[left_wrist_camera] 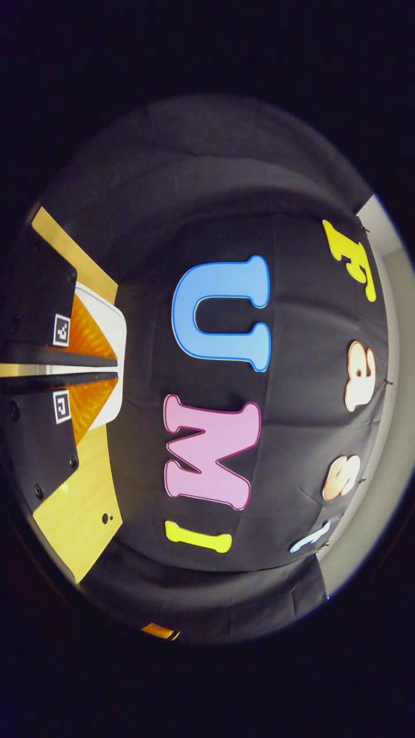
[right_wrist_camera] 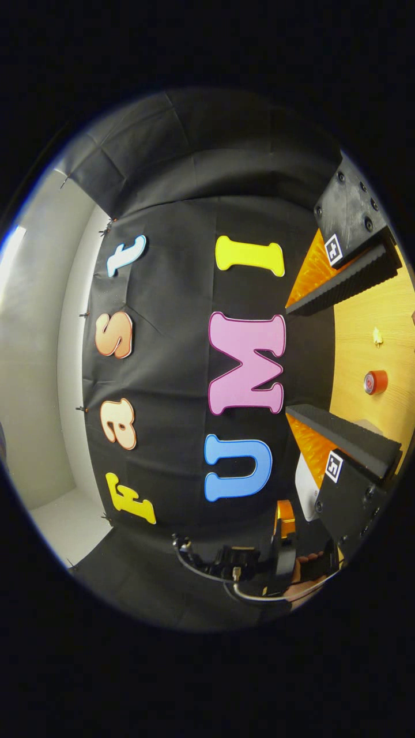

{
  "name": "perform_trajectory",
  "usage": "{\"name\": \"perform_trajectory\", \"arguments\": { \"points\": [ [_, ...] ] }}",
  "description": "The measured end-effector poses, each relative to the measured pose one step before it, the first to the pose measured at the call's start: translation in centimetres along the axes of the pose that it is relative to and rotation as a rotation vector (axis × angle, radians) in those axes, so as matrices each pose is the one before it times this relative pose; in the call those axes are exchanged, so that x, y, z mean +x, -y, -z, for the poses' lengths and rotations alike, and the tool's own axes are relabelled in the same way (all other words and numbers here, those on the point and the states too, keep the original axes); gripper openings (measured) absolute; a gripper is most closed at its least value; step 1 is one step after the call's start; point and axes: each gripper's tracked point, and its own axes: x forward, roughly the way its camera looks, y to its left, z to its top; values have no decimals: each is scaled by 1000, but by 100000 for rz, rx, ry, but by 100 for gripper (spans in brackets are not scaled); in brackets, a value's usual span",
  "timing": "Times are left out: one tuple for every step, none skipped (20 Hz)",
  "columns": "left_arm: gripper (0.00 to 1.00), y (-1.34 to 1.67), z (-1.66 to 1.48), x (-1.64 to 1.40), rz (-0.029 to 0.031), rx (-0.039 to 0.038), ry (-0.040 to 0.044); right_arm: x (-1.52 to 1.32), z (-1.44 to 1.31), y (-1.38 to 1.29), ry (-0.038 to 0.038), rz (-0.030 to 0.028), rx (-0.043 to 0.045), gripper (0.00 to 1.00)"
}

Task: Press the lid of the desktop garbage bin to open it, pick up the crumpled paper on the desktop and throw it into the bin, then pick up the pop can on the desktop and drop it into the bin, and finally close the garbage bin lid.

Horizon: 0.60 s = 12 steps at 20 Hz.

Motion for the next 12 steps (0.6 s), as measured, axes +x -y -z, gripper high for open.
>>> {"name": "perform_trajectory", "arguments": {
  "points": [
    [8, 100, 1114, 851, 899, -1738, -3923, -2, 273, 84, -685, 274, -55, 99],
    [6, 574, 1126, 498, 3337, -1763, -4513, -71, 320, 18, -771, 198, -269, 99],
    [6, 536, 1083, 482, 3529, -1605, -3441, -68, 164, 66, -678, 286, -288, 99],
    [6, 209, 849, 487, 1744, -1055, -3193, -121, 290, 263, -631, 403, -97, 99],
    [6, -248, 663, 536, -142, 260, -2181, -83, 179, 171, -631, 506, 143, 99],
    [6, -222, 276, 280, -824, 1452, -857, -104, 269, 292, -527, 680, 281, 99],
    [6, -216, 243, 208, -1007, 2583, -779, -143, 156, 260, -548, 897, 450, 99],
    [6, -90, 679, 191, -968, 3003, -1690, -143, 287, 234, -725, 775, 668, 99],
    [6, 146, 567, 210, 241, 2271, -1916, -71, 268, 99, -952, 613, 739, 99],
    [6, 127, 614, 72, 159, 1072, -1561, -26, 224, 54, -691, -187, 1066, 100],
    [6, -37, 415, -93, -413, 247, -1437, 24, -22, -99, -345, -477, 1157, 100],
    [6, -58, -256, 103, -113, 969, 2155, -135, 106, 9, -75, -232, 909, 100]
  ]
}}
